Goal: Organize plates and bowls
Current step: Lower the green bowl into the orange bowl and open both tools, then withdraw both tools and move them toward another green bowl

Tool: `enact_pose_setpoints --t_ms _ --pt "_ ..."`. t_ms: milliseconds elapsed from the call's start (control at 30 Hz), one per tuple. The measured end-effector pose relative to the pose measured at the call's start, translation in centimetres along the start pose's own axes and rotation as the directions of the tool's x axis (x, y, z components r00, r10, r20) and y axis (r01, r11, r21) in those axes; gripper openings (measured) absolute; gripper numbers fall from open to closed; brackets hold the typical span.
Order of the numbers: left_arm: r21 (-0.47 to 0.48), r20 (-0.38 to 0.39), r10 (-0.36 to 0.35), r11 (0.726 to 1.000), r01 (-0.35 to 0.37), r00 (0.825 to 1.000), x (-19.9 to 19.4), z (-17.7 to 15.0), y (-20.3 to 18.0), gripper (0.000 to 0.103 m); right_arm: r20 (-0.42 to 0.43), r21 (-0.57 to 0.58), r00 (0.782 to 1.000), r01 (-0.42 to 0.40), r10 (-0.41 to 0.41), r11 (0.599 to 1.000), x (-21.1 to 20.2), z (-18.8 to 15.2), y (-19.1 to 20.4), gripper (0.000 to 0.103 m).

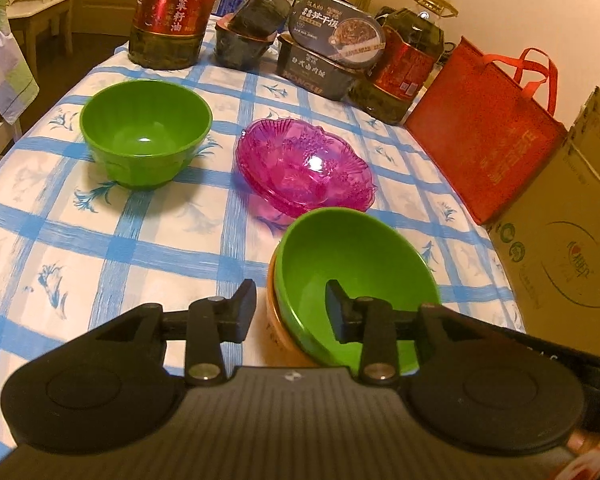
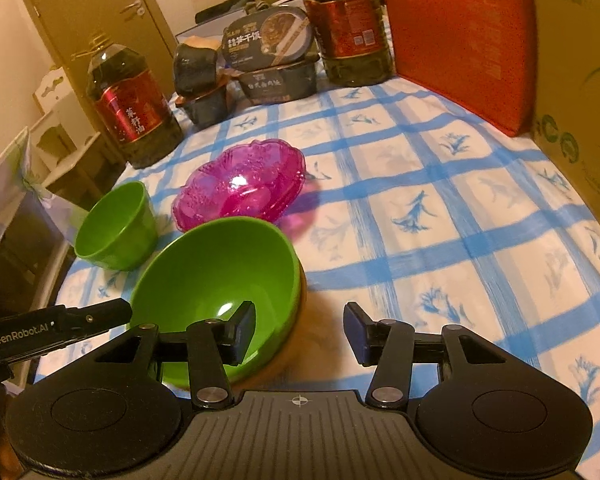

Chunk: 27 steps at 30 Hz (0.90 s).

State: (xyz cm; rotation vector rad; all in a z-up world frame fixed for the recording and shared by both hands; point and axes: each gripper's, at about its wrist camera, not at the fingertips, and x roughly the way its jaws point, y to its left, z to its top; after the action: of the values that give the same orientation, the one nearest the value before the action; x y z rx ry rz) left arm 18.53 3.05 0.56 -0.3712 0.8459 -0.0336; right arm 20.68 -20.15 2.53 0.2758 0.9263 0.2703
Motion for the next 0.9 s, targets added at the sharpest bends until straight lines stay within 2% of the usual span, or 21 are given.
enact_pose_setpoints --t_ms 267,367,533,833,900 --pt "0.022 0.002 0.031 0.999 -0.031 1.0 -2.6 -2.0 0.0 0.043 -0.011 0.001 1.0 0.006 -0.006 1.0 -2.2 -2.3 0.5 0.055" --pt "0.032 0.001 0.035 0.999 -0.035 0.999 -3.5 -3.0 0.3 0.051 -0.018 -0.01 1.0 0.01 -0.011 1.0 -2.8 -3.3 0.8 0.058" --pt "0.041 -0.002 0.056 0.998 -0.056 0.998 -4.9 -4.6 0.9 0.057 -0.012 -0.015 1.0 0.02 -0.02 1.0 -4.0 -4.8 1.2 0.062" --pt "0.082 0.022 0.113 0.99 -0.114 0.993 -7.1 -7.0 1.4 0.079 -0.021 -0.027 1.0 0.022 -0.022 0.999 -5.2 -6.9 1.9 0.066" --pt "0.086 0.025 0.123 0.988 -0.125 0.992 -7.4 -7.5 1.5 0.08 -0.024 -0.027 0.999 0.023 -0.023 0.999 -5.3 -7.3 1.9 0.067"
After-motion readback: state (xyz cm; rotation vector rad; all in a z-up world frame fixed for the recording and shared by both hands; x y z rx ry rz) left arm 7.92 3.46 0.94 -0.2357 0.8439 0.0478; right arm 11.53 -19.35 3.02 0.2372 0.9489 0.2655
